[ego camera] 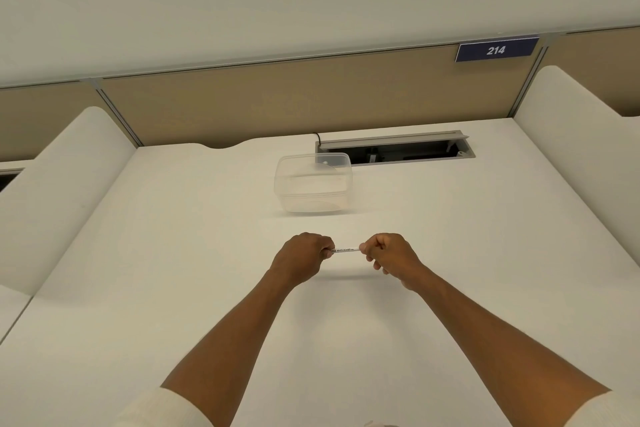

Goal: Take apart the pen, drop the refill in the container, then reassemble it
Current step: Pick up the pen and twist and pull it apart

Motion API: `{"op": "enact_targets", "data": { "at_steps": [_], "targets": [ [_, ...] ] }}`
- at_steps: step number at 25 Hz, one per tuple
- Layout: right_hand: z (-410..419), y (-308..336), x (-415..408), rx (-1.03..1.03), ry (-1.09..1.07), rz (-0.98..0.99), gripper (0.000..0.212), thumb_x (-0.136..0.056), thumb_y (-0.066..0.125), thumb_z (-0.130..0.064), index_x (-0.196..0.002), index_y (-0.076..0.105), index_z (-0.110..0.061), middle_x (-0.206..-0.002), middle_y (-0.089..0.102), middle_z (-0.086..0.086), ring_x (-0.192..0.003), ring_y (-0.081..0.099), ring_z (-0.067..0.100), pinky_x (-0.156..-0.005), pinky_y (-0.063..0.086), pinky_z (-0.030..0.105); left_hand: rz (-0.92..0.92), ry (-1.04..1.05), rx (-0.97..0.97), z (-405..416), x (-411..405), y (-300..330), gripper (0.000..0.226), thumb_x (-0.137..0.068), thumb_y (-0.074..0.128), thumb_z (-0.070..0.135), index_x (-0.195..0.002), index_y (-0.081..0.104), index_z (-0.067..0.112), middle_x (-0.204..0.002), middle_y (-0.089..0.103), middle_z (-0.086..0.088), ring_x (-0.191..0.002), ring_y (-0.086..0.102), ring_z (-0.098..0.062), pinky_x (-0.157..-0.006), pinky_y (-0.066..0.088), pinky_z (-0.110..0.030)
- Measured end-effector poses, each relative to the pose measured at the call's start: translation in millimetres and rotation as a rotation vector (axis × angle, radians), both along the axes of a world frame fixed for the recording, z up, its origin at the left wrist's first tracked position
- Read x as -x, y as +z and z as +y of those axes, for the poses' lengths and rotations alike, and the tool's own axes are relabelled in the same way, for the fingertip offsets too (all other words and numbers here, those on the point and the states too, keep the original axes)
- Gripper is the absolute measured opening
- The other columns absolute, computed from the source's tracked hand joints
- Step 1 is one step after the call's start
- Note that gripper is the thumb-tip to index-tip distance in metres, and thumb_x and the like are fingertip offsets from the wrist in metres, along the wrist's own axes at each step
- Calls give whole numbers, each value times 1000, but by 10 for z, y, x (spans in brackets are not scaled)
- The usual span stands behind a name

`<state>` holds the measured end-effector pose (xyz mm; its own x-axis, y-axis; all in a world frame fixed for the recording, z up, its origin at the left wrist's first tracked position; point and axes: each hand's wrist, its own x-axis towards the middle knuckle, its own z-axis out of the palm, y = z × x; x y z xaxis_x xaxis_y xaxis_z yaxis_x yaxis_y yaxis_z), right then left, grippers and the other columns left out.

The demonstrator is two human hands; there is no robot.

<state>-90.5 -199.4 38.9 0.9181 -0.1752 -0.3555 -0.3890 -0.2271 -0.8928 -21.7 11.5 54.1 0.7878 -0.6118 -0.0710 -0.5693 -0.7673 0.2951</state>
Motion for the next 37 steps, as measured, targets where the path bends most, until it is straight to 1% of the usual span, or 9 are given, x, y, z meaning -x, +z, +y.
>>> {"op": "enact_targets", "data": {
  "at_steps": [2, 5, 7, 10, 13, 17, 24, 30, 37],
  "targets": [
    [-3, 6, 2, -25, -9, -35, 17, -86, 72, -27, -86, 70, -11, -74, 64, -3, -60, 58, 15, -49, 41, 24, -4, 5, -2, 6, 5, -5, 16, -95, 48, 19, -90, 63, 22, -81, 64, 4, -74, 53, -21, -62, 47, -38],
    [3, 65, -15, -16, -31, 28, 38, -92, 61, -45, -80, 71, -10, -71, 67, -2, -57, 56, 16, -48, 40, 24, -18, 7, -4, 6, 1, 8, 16, -96, 48, 20, -91, 63, 23, -82, 65, 4, -74, 54, -22, -61, 46, -37],
    [6, 82, -19, 16, 4, 87, 45, -95, 54, -46, -71, 70, -10, -65, 65, 2, -53, 52, 16, -49, 40, 24, -29, 3, -7, 6, -4, 17, 16, -96, 48, 20, -92, 63, 23, -83, 65, 4, -75, 54, -22, -61, 46, -36],
    [17, 53, 3, 39, 47, 72, 35, -94, 58, -37, -71, 68, -11, -67, 63, 3, -54, 51, 15, -50, 40, 24, -33, 2, -18, 19, 2, 10, 15, -96, 49, 21, -93, 64, 23, -85, 66, 4, -76, 55, -22, -61, 47, -36],
    [23, 23, 11, -3, 44, 13, 22, -89, 67, -30, -85, 68, -9, -75, 63, 3, -60, 55, 14, -51, 43, 24, -31, 12, -6, 37, 7, -2, 16, -96, 48, 20, -92, 63, 24, -83, 65, 5, -75, 55, -21, -60, 44, -34],
    [40, 75, -17, -4, 42, 49, 38, -93, 60, -45, -77, 68, -10, -69, 64, 0, -54, 52, 14, -47, 39, 23, -31, 4, -5, 8, 13, 26, 15, -96, 48, 20, -92, 63, 23, -84, 66, 4, -76, 55, -22, -61, 47, -36],
    [80, 84, -38, 3, 14, 65, 36, -93, 59, -38, -68, 60, -12, -61, 53, 2, -48, 46, 14, -46, 35, 23, 45, 37, 59, -30, 54, 66, 9, -90, 58, 35, -95, 62, 29, -89, 67, 9, -83, 58, -16, -69, 49, -34],
    [110, 170, -64, -47, -20, 186, 50, -93, 52, -54, -63, 54, -14, -54, 47, -2, -46, 45, 16, -46, 33, 23, -12, 13, 69, -99, 63, 112, 9, -88, 60, 35, -90, 61, 26, -85, 63, 8, -76, 55, -17, -61, 41, -31],
    [102, 121, -87, -12, 4, 82, 40, -90, 66, -39, -65, 53, -12, -55, 50, -2, -45, 46, 14, -44, 33, 22, -63, -25, 69, -90, -12, 93, 10, -91, 62, 29, -88, 65, 20, -89, 52, 9, -77, 45, -11, -63, 47, -34]
  ]
}}
